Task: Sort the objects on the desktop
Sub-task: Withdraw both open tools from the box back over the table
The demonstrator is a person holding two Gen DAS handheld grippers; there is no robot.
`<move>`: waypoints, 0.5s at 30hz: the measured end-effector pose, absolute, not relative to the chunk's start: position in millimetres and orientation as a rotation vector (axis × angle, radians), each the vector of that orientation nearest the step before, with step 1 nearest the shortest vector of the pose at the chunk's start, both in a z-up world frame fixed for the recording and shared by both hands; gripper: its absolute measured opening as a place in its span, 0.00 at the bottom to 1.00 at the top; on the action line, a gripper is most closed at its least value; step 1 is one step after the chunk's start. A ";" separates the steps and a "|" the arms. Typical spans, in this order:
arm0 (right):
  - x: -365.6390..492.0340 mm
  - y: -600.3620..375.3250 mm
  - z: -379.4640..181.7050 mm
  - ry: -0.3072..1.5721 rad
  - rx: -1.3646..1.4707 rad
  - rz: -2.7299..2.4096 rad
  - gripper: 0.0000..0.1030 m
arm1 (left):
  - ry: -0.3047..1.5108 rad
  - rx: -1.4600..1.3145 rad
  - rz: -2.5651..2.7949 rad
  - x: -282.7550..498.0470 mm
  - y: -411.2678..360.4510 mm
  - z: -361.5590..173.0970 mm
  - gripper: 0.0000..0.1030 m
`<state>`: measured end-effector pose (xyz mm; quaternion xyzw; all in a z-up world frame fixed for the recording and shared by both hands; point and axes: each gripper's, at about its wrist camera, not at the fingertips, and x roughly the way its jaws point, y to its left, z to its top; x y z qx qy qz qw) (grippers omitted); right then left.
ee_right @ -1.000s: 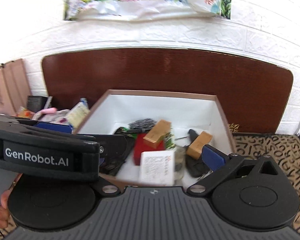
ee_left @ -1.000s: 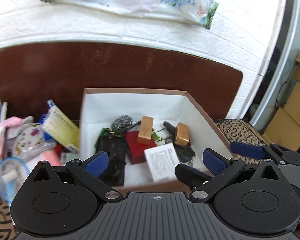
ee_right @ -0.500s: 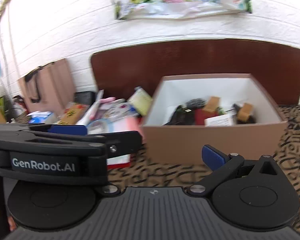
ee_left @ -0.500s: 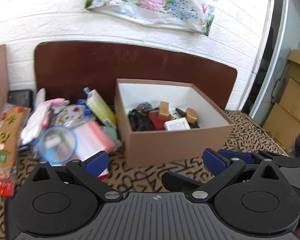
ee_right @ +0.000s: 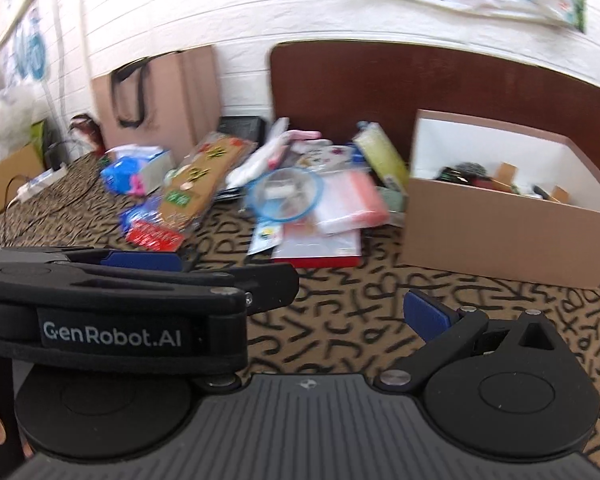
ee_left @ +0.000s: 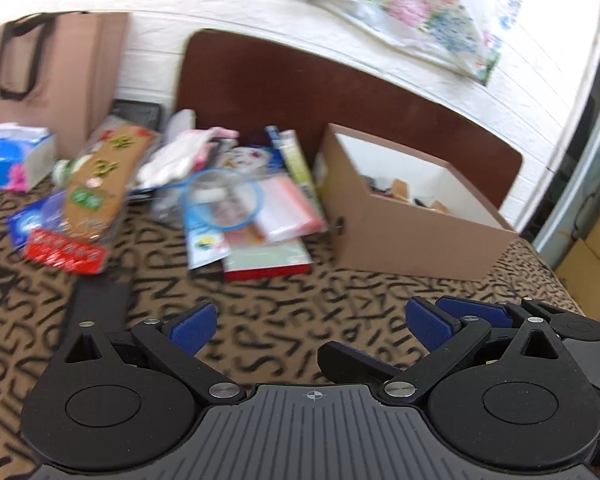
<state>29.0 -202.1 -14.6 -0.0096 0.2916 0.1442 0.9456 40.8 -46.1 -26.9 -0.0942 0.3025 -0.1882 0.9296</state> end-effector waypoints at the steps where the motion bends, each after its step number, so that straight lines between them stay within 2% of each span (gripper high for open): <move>1: 26.9 -195.7 -17.8 0.587 -0.024 0.309 1.00 | 0.615 -0.192 -0.374 38.4 -39.3 -29.0 1.00; 15: 36.6 -133.5 -54.5 0.641 -0.026 0.402 1.00 | 0.681 -0.290 -0.226 54.2 52.3 -63.8 1.00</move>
